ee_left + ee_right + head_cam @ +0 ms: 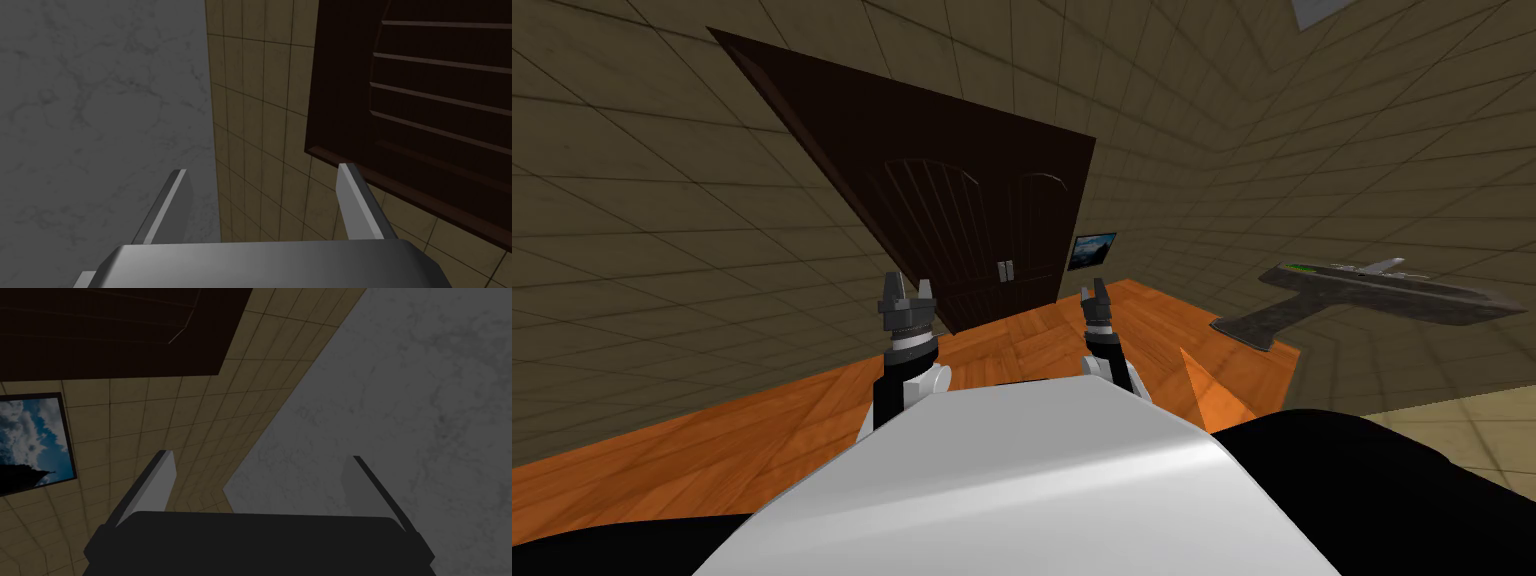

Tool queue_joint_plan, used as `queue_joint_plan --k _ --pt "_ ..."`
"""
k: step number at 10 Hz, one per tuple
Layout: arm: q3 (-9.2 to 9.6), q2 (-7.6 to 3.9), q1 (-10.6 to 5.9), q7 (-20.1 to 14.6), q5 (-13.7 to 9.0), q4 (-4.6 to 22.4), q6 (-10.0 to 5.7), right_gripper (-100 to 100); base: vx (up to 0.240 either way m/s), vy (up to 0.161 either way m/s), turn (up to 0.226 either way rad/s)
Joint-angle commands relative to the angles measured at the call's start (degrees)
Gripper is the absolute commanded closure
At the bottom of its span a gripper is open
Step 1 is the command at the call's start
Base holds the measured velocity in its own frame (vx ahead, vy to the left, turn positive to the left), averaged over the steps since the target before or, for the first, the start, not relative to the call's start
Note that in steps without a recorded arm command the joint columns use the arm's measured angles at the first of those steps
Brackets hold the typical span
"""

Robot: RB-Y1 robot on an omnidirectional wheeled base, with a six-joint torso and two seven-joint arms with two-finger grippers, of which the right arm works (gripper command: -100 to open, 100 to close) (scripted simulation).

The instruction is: Pull the door open

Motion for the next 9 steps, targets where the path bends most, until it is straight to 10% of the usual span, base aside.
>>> queue_joint_plan --k 1,9 --pt "-0.10 -0.28 -0.67 -0.79 0.43 1.51 0.29 -100 0.122 0.008 0.062" --pt "-0.64 -1.57 -4.51 -5.32 2.89 10.17 1.96 -100 0.163 0.031 0.061"
